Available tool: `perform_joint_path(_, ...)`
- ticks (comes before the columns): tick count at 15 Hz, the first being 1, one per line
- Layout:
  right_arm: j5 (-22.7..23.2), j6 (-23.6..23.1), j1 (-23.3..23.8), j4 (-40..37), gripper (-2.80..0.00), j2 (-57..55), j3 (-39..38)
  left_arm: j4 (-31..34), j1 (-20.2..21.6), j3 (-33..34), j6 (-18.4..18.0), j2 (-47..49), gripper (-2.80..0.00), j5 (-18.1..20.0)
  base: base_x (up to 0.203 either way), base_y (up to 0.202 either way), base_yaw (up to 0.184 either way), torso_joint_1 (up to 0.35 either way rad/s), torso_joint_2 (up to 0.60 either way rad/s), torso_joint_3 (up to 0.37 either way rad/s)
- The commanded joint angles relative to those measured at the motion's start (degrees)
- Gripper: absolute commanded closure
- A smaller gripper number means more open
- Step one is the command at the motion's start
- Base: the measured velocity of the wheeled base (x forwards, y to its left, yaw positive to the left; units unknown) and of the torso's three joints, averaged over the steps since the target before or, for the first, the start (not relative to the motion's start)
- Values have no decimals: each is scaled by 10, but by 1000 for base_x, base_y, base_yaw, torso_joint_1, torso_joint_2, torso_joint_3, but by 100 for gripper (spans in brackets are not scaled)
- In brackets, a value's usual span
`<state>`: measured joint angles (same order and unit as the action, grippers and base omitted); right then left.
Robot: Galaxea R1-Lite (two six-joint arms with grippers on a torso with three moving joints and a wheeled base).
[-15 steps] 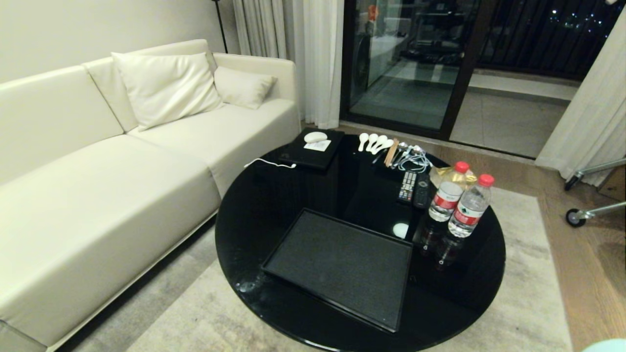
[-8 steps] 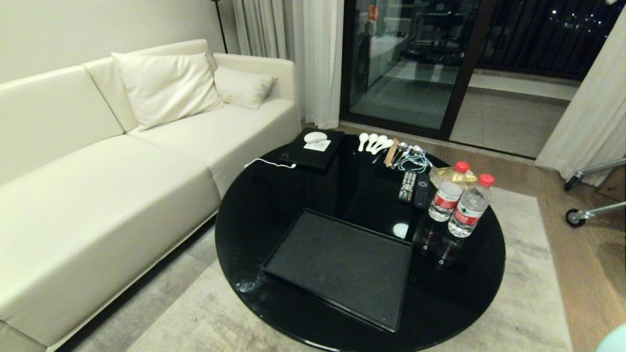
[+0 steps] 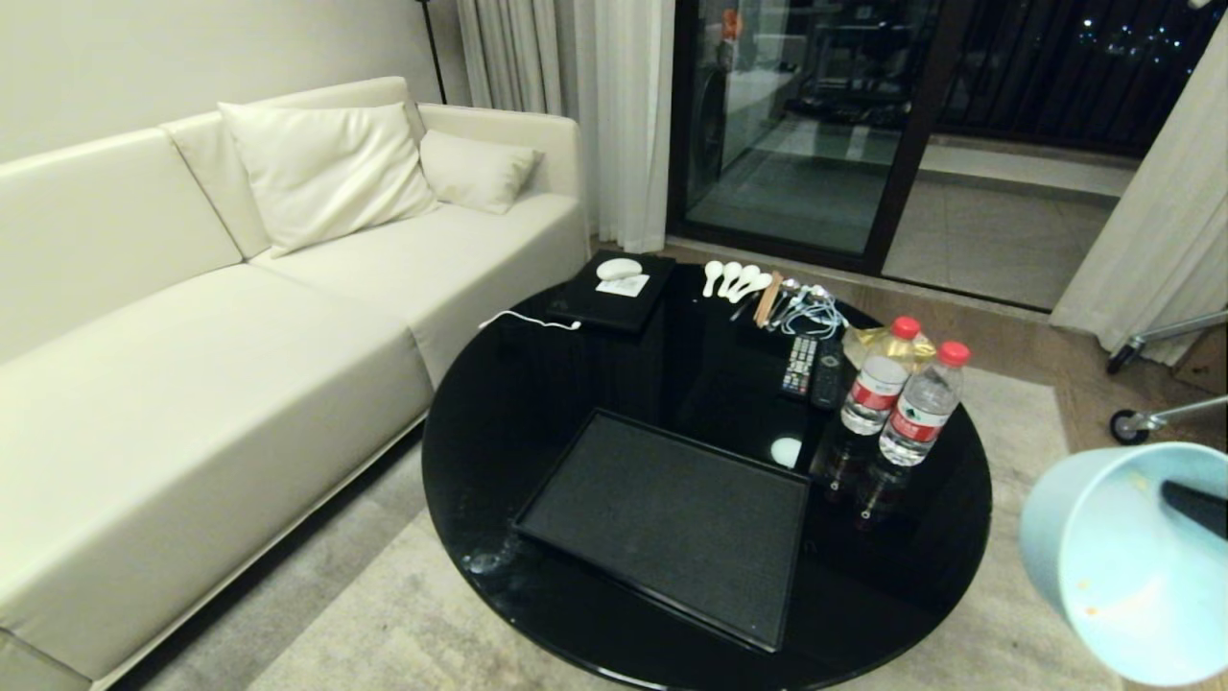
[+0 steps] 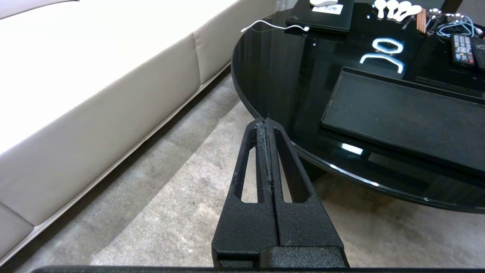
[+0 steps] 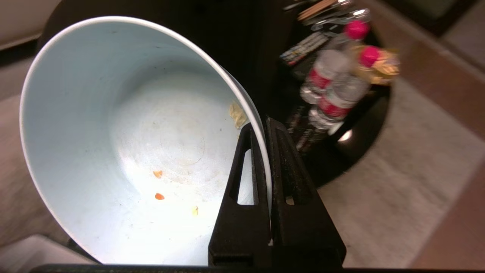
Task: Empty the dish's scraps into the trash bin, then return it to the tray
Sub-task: Put the bowl back to the table
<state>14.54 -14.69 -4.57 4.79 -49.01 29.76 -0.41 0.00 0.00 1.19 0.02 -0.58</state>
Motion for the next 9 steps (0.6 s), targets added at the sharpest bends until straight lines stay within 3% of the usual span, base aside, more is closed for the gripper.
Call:
perform_joint_path(1, 1, 0, -60, 9, 0, -159, 38, 0, 0, 0, 0, 0, 0, 0, 0, 0, 0, 0, 0, 0)
perform_joint_path(5, -5, 38, -150, 38, 0, -317, 93, 0, 0, 0, 0, 0, 0, 0, 0, 0, 0, 0, 0, 0)
perform_joint_path(9, -32, 124, -197, 95, 0, -470, 124, 0, 0, 0, 0, 0, 0, 0, 0, 0, 0, 0, 0, 0)
